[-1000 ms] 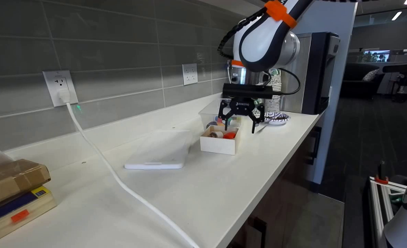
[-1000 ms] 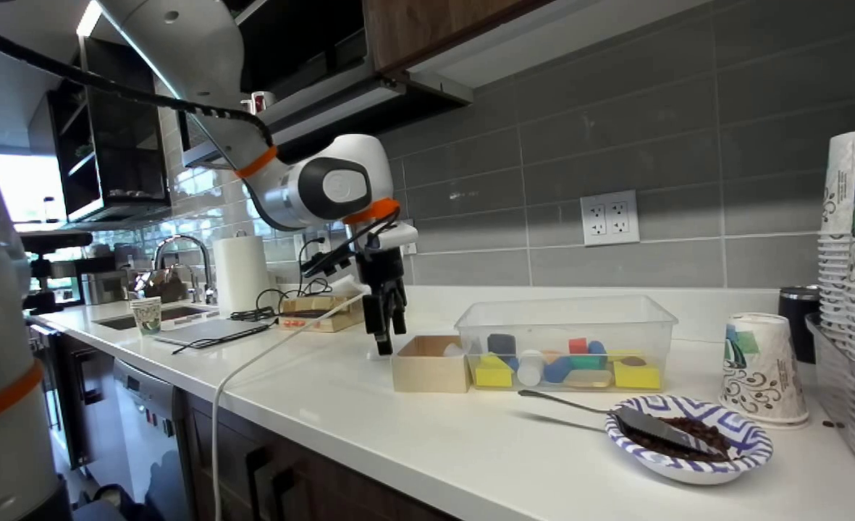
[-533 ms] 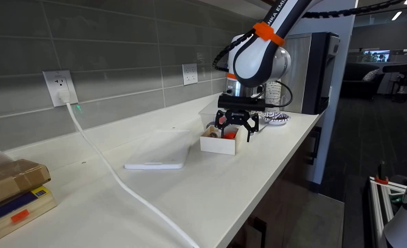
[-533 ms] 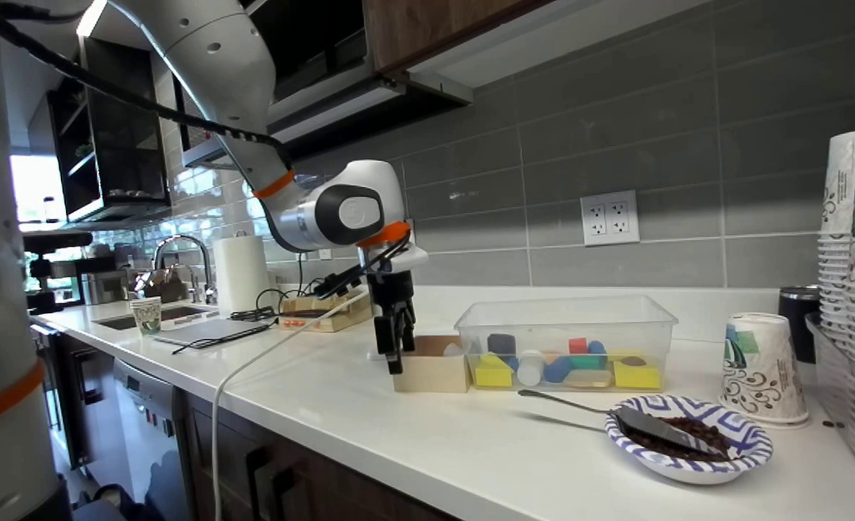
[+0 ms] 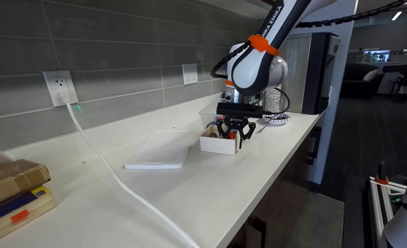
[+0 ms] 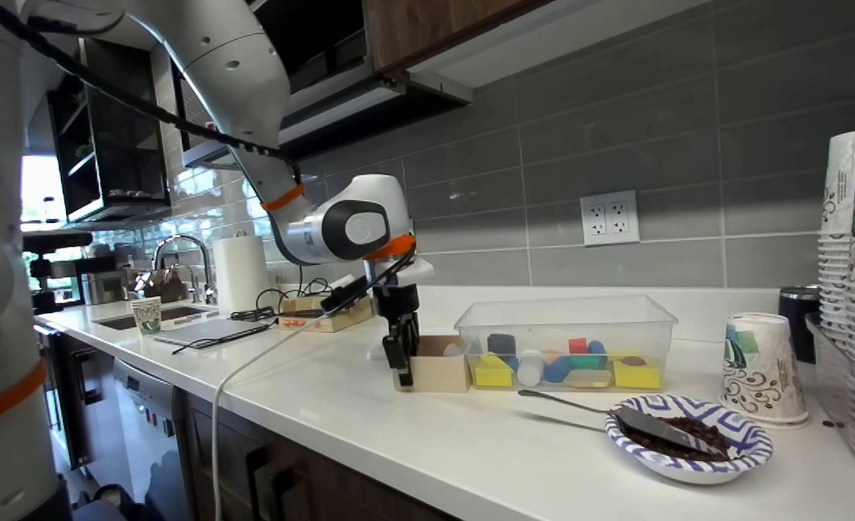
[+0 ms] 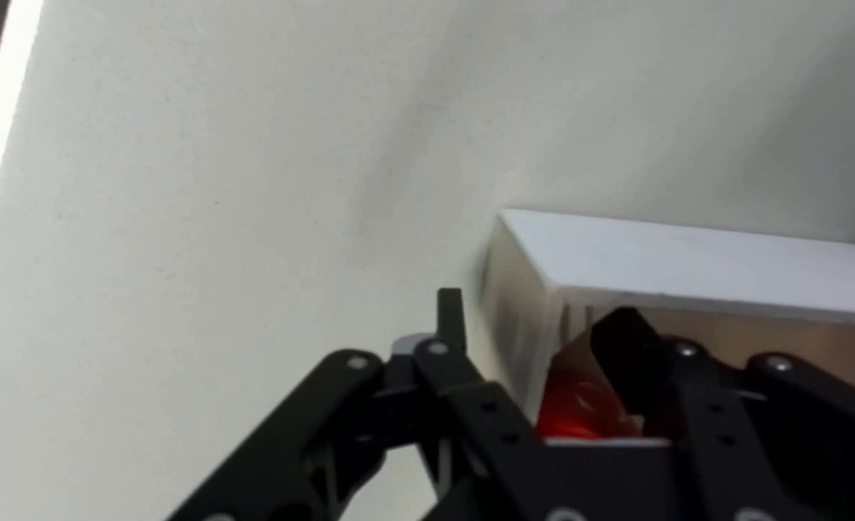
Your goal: Move the box to the right.
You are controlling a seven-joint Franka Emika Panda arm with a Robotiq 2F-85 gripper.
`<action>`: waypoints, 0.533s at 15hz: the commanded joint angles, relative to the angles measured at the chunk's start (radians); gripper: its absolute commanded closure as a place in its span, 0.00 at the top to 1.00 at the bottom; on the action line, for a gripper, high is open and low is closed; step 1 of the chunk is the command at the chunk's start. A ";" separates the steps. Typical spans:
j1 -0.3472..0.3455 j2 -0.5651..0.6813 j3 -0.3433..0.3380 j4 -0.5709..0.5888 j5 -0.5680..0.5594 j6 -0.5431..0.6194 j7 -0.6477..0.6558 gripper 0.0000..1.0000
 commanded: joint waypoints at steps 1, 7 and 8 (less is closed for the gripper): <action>0.033 0.014 -0.027 0.012 0.003 0.020 0.004 0.19; 0.052 -0.011 -0.021 -0.028 0.029 -0.011 0.008 0.01; 0.053 -0.019 -0.023 -0.045 0.030 -0.016 0.020 0.02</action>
